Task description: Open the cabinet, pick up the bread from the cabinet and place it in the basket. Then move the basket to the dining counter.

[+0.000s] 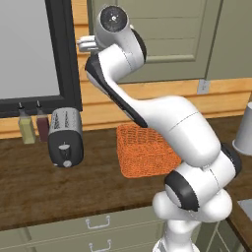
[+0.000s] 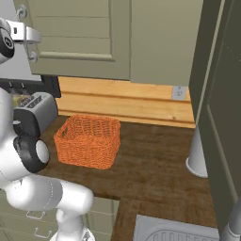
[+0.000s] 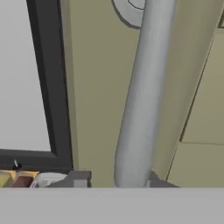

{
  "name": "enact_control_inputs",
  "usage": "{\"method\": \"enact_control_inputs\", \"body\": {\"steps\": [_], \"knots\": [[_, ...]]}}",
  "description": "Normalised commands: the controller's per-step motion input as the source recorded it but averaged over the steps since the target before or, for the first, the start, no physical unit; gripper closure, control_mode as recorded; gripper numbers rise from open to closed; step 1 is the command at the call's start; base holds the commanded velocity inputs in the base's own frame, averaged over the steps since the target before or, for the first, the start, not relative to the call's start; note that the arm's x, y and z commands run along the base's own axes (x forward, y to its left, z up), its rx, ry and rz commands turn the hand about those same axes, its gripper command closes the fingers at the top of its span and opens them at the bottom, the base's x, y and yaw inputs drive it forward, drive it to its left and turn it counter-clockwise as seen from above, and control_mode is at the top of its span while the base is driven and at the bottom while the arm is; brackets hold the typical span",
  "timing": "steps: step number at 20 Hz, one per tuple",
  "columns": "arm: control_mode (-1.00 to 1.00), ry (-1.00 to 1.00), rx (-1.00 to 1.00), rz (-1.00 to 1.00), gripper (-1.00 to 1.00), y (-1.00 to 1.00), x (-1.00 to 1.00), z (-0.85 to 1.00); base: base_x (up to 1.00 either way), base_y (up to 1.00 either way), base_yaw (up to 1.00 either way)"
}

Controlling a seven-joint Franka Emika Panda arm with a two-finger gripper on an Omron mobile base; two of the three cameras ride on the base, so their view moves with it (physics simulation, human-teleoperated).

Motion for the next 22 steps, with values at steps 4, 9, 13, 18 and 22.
{"method": "enact_control_inputs", "body": {"steps": [4, 9, 13, 18, 22], "knots": [[-1.0, 0.11, -0.04, -0.05, 1.0, -0.79, 0.04, -0.32, 0.0, 0.0, 0.0], [-1.0, 0.1, 0.0, -0.05, 1.0, -1.0, -0.18, -0.07, 0.0, 0.0, 0.0], [-1.0, -0.12, 0.0, 0.0, 1.0, -1.0, -0.66, 0.0, 0.0, 0.0, 0.0], [-1.0, -0.25, 0.02, 0.0, 1.0, -1.0, -0.83, 0.0, 0.0, 0.0, 0.0], [-1.0, -0.18, 0.03, 0.0, 1.0, -1.0, -0.74, 0.02, 0.0, 0.0, 0.0]]}}
